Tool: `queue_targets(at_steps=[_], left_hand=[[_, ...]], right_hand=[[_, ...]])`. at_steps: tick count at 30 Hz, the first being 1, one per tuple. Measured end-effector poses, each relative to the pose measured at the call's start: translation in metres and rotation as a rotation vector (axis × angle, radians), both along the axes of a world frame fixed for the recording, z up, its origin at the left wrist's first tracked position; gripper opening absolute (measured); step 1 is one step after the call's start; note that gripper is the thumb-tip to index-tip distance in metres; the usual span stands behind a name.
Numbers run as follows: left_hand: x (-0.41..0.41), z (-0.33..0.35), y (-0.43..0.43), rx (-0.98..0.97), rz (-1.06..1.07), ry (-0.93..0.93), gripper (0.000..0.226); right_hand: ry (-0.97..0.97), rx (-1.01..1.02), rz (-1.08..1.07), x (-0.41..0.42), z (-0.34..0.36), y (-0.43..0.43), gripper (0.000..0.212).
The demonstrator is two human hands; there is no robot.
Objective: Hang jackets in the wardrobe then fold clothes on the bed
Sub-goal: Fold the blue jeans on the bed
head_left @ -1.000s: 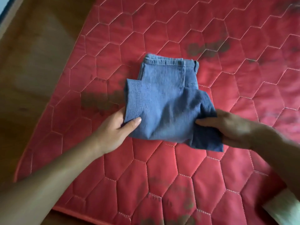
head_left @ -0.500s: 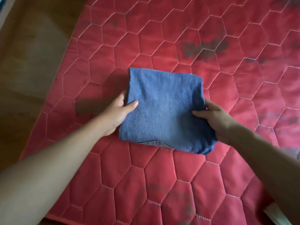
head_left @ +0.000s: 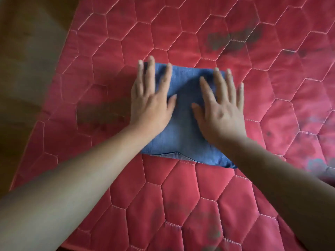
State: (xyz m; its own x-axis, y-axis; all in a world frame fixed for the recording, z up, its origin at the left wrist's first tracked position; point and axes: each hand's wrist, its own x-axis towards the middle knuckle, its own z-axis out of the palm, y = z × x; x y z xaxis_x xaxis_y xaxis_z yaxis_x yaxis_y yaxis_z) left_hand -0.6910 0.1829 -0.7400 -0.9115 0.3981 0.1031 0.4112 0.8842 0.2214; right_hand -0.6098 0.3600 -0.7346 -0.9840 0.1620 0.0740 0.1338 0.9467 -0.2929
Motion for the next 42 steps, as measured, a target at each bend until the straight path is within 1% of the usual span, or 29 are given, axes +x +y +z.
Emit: queue_targets(at_steps=[1,2,3,6,9,10,12,14,16,18,20,23,25,27,28,29,31,32,33,36,38,40,42], left_hand=[[0.001,-0.011,0.002,-0.057,-0.042,0.019,0.07],[0.0,-0.022,0.003,-0.079,-0.044,-0.004,0.068],[-0.002,-0.032,0.002,-0.077,-0.039,-0.033,0.068],[-0.011,-0.044,0.001,-0.065,-0.067,-0.035,0.067],[-0.014,-0.033,0.0,-0.034,-0.087,-0.084,0.068],[-0.01,-0.025,-0.002,-0.035,-0.085,-0.094,0.07],[0.01,-0.01,-0.012,-0.054,-0.092,-0.089,0.072],[0.041,-0.003,-0.03,-0.11,-0.183,-0.063,0.071],[0.063,-0.011,-0.05,-0.148,-0.239,-0.084,0.071],[0.064,-0.023,-0.058,-0.137,-0.243,-0.098,0.073],[0.059,-0.035,-0.055,-0.124,-0.254,-0.103,0.073],[0.06,-0.03,-0.052,-0.136,-0.249,-0.092,0.074],[0.048,-0.015,-0.049,-0.096,-0.226,-0.089,0.074],[0.015,0.0,-0.037,-0.055,-0.199,-0.026,0.075],[-0.006,0.006,-0.028,-0.061,-0.176,-0.032,0.079],[-0.027,0.012,-0.018,-0.077,-0.157,-0.092,0.085],[-0.062,0.02,0.001,-0.129,-0.18,-0.309,0.093],[-0.073,0.022,0.006,-0.15,-0.196,-0.399,0.092],[-0.08,0.023,0.008,-0.161,-0.199,-0.453,0.089],[-0.075,0.036,-0.001,-0.142,-0.188,-0.518,0.083],[-0.059,0.043,-0.011,-0.147,-0.205,-0.638,0.072],[-0.04,0.044,-0.023,-0.16,-0.22,-0.797,0.054],[-0.019,0.045,-0.03,-0.218,-0.244,-0.904,0.042]], right_hand=[[-0.076,0.025,0.055,-0.003,-0.012,-0.003,0.065],[-0.127,0.026,0.078,-0.004,-0.025,-0.003,0.068],[-0.141,0.015,0.074,-0.006,-0.034,0.0,0.071],[-0.129,-0.043,0.048,-0.01,-0.044,0.004,0.074],[-0.167,-0.054,0.051,-0.014,-0.033,0.006,0.075],[-0.197,-0.035,0.039,-0.013,-0.027,0.005,0.075],[-0.214,0.07,0.002,0.001,-0.016,-0.001,0.073],[-0.183,0.134,0.023,0.027,-0.008,-0.011,0.074],[-0.188,0.118,0.082,0.051,-0.014,-0.017,0.081],[-0.209,0.098,0.103,0.06,-0.027,-0.016,0.086],[-0.224,0.094,0.109,0.056,-0.036,-0.012,0.088],[-0.245,0.058,0.107,0.055,-0.034,-0.014,0.088],[-0.184,0.011,0.079,0.049,-0.023,-0.009,0.083],[-0.048,0.025,0.032,0.026,-0.008,0.001,0.071],[-0.028,0.04,-0.008,0.008,-0.001,0.006,0.07],[-0.066,0.045,-0.039,-0.011,0.006,0.011,0.073],[-0.258,0.011,-0.023,-0.048,0.014,0.02,0.084],[-0.354,-0.03,-0.008,-0.06,0.016,0.024,0.086],[-0.422,-0.057,0.01,-0.068,0.017,0.028,0.086],[-0.472,-0.014,0.069,-0.06,0.023,0.033,0.082],[-0.567,0.007,0.121,-0.046,0.03,0.03,0.084],[-0.71,0.039,0.169,-0.027,0.037,0.023,0.084],[-0.821,0.013,0.178,-0.005,0.044,0.017,0.085]])
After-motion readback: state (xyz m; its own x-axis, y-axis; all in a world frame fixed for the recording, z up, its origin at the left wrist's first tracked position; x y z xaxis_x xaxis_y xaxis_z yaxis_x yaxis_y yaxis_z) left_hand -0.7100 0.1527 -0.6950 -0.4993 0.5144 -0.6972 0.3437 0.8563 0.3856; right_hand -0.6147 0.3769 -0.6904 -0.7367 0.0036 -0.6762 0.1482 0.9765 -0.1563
